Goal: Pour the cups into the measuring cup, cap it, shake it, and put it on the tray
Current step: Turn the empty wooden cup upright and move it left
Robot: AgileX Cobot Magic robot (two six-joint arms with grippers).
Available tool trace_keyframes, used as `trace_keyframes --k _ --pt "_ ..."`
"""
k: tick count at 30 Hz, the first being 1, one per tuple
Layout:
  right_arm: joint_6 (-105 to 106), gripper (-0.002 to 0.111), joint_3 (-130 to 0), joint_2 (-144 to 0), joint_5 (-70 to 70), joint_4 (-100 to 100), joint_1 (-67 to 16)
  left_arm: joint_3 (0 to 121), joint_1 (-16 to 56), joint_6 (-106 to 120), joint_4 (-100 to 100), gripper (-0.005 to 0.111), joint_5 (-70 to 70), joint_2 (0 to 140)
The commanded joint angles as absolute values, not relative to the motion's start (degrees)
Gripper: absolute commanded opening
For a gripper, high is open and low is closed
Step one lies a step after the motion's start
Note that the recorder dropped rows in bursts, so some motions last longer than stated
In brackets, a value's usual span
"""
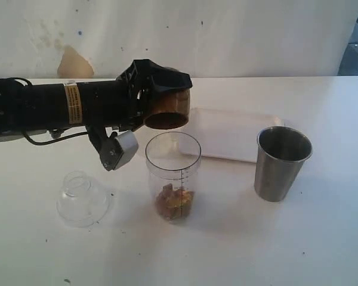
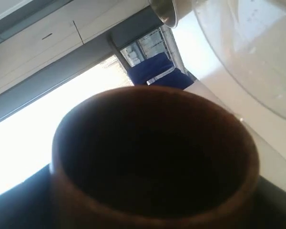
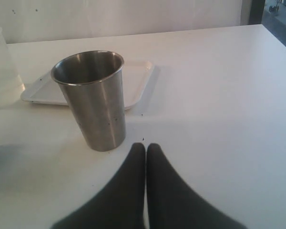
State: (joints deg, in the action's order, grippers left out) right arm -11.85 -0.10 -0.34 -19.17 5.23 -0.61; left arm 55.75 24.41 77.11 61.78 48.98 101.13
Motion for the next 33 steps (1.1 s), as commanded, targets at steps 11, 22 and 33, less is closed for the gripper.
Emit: trace_keyframes --k 11,22,33 --pt "-11.4 0.000 0.0 0.0 -19.2 5.6 -0.6 56.1 24.6 76.0 61.0 0.000 51.2 100.6" --pt "-12.6 0.000 0.0 0.0 -19.2 5.6 -0.6 56.1 24.6 40.9 55.6 0.000 54.1 100.6" --pt "-12.2 0.000 0.0 0.0 -19.2 5.6 -0.6 56.1 24.6 1.2 44.2 0.000 55.7 100.6"
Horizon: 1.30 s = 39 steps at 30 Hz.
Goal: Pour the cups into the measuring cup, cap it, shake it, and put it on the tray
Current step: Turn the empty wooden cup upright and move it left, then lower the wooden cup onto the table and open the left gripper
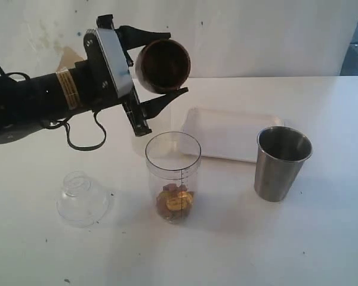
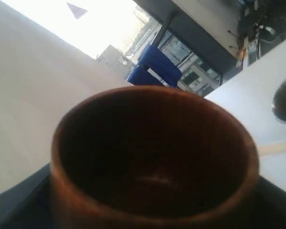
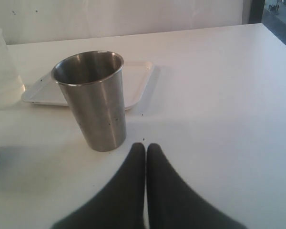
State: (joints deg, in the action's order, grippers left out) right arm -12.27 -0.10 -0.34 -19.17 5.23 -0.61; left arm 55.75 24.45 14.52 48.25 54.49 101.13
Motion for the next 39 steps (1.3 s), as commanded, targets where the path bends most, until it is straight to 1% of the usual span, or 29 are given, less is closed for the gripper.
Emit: trace_keyframes --k 1,6,11,15,18,22,24,27,31,34,39 --pt "-12.2 0.000 0.0 0.0 -19.2 5.6 -0.6 56.1 24.6 -2.0 43.7 0.000 55.7 100.6" --pt "-12.2 0.000 0.0 0.0 -19.2 5.6 -0.6 56.1 24.6 -9.8 44.2 0.000 55.7 100.6" --pt "-12.2 0.000 0.0 0.0 -19.2 5.6 -0.6 56.1 24.0 -31.9 42.0 0.000 55.7 100.6" --pt "-12.2 0.000 0.0 0.0 -19.2 5.6 -0.6 56.1 21.8 -34.4 41.6 0.000 53.4 99.3" --pt "-12.2 0.000 0.0 0.0 -19.2 5.6 -0.6 56.1 19.0 -35.8 41.6 0.000 46.8 96.8" --pt "-12.2 0.000 0.0 0.0 -19.2 5.6 -0.6 55.9 15.3 -35.8 41.6 0.000 34.0 93.5" --pt "-12.2 0.000 0.0 0.0 -19.2 5.6 -0.6 55.1 13.4 -34.2 41.6 0.000 30.8 93.0" --pt "-12.2 0.000 0.0 0.0 -19.2 5.6 -0.6 52.3 9.8 -31.0 39.0 0.000 33.7 93.5" --pt "-12.2 0.000 0.0 0.0 -19.2 5.6 -0.6 47.5 5.0 -26.6 31.2 0.000 41.6 97.5" --pt "-12.2 0.000 0.0 0.0 -19.2 5.6 -0.6 45.7 3.6 -24.1 29.6 0.000 45.9 102.2" --pt "-12.2 0.000 0.0 0.0 -19.2 5.6 -0.6 47.1 3.5 -19.9 29.6 0.000 50.2 111.0"
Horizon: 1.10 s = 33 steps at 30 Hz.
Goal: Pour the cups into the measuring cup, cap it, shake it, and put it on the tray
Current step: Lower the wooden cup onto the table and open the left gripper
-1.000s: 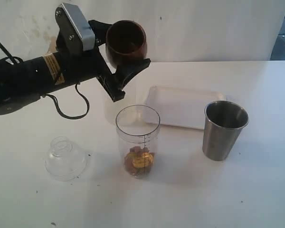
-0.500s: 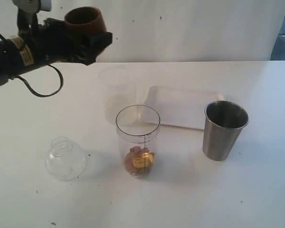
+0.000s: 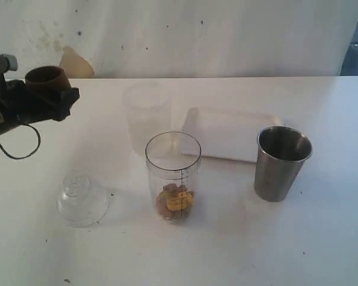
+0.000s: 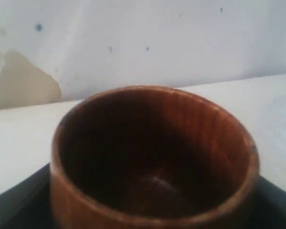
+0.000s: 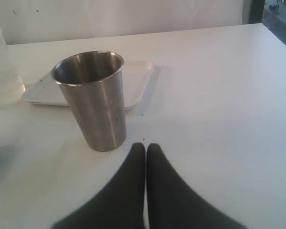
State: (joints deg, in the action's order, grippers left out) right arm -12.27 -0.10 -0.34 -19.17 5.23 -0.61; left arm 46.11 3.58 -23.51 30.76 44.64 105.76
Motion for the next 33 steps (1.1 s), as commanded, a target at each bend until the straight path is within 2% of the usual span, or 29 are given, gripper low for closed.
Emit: trace_keyframes --k 1,11,14,16,17,21,23,33 --pt "-12.2 0.000 0.0 0.0 -19.2 5.6 -0.6 47.7 3.5 -19.0 29.6 0.000 51.2 112.7" --pt "-12.2 0.000 0.0 0.0 -19.2 5.6 -0.6 53.3 3.5 -16.9 28.4 0.000 53.2 123.3" --pt "-12.2 0.000 0.0 0.0 -19.2 5.6 -0.6 53.3 3.5 -16.5 27.9 0.013 53.1 124.5" --pt "-12.2 0.000 0.0 0.0 -19.2 5.6 -0.6 53.3 3.5 -16.5 27.9 0.031 53.2 124.5" --pt "-12.2 0.000 0.0 0.0 -19.2 5.6 -0.6 53.3 3.5 -16.5 27.9 0.051 53.2 124.5" --pt "-12.2 0.000 0.0 0.0 -19.2 5.6 -0.6 53.3 3.5 -16.5 28.4 0.085 52.9 124.5" --pt "-12.2 0.000 0.0 0.0 -19.2 5.6 -0.6 53.3 3.5 -16.5 30.2 0.095 52.9 124.5" --pt "-12.2 0.000 0.0 0.0 -19.2 5.6 -0.6 52.8 3.5 -17.0 31.3 0.097 52.0 121.3"
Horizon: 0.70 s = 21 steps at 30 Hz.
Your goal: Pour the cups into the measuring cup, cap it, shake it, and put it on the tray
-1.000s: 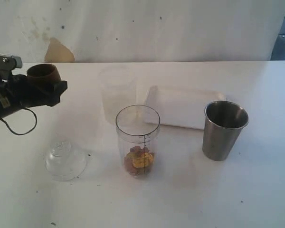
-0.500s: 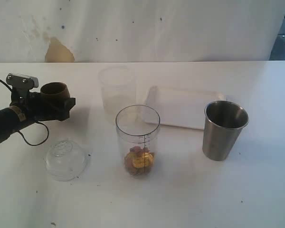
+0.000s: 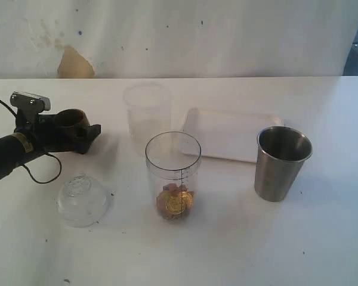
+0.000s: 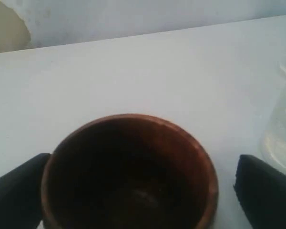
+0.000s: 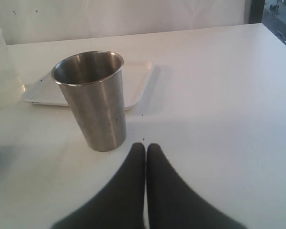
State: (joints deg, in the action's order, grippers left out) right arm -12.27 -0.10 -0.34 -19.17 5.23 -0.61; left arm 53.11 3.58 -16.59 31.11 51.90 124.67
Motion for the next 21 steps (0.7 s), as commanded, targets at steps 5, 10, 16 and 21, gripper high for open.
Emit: trace_keyframes --k 5,10,16,21 --pt "-12.2 0.000 0.0 0.0 -19.2 5.6 -0.6 52.4 3.5 -16.6 31.3 0.097 48.9 115.0" --pt "-12.2 0.000 0.0 0.0 -19.2 5.6 -0.6 52.4 3.5 -21.4 31.4 0.089 41.5 107.7" --pt "-12.2 0.000 0.0 0.0 -19.2 5.6 -0.6 52.4 3.5 -32.3 38.1 0.002 25.1 96.0" --pt "-12.2 0.000 0.0 0.0 -19.2 5.6 -0.6 50.0 3.5 -38.1 42.0 0.002 18.7 84.0"
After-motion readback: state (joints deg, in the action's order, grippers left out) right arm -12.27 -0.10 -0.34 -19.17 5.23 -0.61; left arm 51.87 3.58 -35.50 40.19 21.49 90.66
